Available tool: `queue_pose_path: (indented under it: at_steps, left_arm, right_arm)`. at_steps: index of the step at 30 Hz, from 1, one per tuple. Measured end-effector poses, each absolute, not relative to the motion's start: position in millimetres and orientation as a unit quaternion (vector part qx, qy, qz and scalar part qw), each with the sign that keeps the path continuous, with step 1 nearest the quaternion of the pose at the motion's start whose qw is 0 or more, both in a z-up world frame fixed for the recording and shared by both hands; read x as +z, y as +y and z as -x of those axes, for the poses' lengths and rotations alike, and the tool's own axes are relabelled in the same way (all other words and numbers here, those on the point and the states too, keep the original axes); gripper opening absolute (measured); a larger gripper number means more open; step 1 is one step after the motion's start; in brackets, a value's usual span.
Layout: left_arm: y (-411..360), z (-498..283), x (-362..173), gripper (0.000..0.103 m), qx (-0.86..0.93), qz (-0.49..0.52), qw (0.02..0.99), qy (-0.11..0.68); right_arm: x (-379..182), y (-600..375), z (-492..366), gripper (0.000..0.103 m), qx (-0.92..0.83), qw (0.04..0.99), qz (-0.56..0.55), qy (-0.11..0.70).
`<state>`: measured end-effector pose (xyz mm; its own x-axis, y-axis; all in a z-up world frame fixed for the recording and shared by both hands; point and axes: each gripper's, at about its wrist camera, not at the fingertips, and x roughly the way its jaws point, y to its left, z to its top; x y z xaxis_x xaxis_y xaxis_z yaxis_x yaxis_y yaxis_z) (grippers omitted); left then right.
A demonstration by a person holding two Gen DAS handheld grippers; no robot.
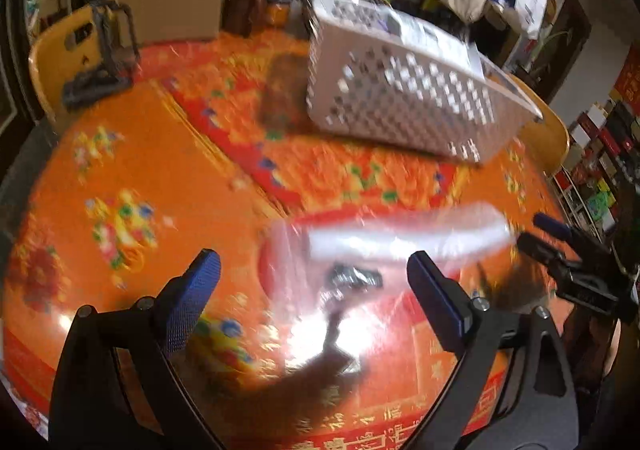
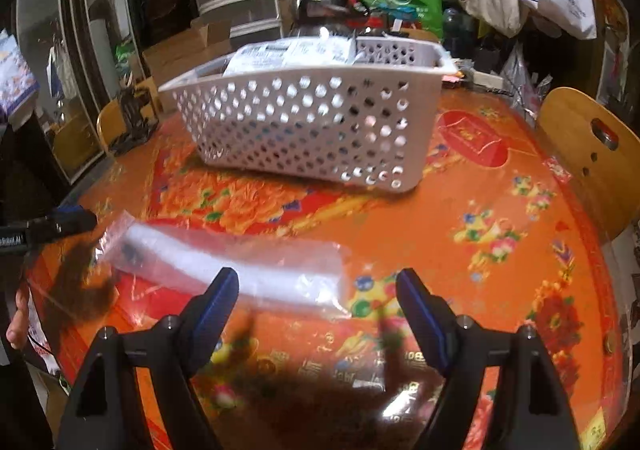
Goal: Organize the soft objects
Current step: 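Move both tools to the clear zip bag and close on its ends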
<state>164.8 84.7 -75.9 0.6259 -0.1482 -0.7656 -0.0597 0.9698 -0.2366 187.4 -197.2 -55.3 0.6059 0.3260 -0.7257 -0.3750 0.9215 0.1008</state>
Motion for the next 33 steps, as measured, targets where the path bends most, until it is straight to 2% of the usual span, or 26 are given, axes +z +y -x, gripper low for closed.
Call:
queue_pose_path:
  at_steps: [5,14,20,25,28,33]
  left_arm:
    - [71,-169,-103,0.093,-0.038,0.123,0.879,0.459]
    - [56,-184,-111,0.093,-0.037,0.108,0.875,0.470]
    - [51,-192,-113,0.103,-0.027,0.087,0.879,0.467]
    - [36,-196,-119,0.103,-0.002,0.041,0.884,0.467]
    - [28,-199,-121,0.103,-0.002,0.024,0.884,0.467]
    - [29,-202,-122,0.103,-0.006,0.024,0.885,0.466]
  right_arm:
    - [-71,-193,-194,0.081,0.202,0.883,0.029,0.422]
    - [-81,-185,-204,0.081,0.215,0.870,0.035,0.442]
    - [-84,-175,-207,0.080,0.214,0.868,0.052,0.445]
    - [-84,-171,-205,0.066,0.209,0.869,0.067,0.443]
    - [-84,-169,-205,0.065,0.204,0.870,0.071,0.442]
    - [-83,-166,-203,0.058,0.204,0.871,0.077,0.440]
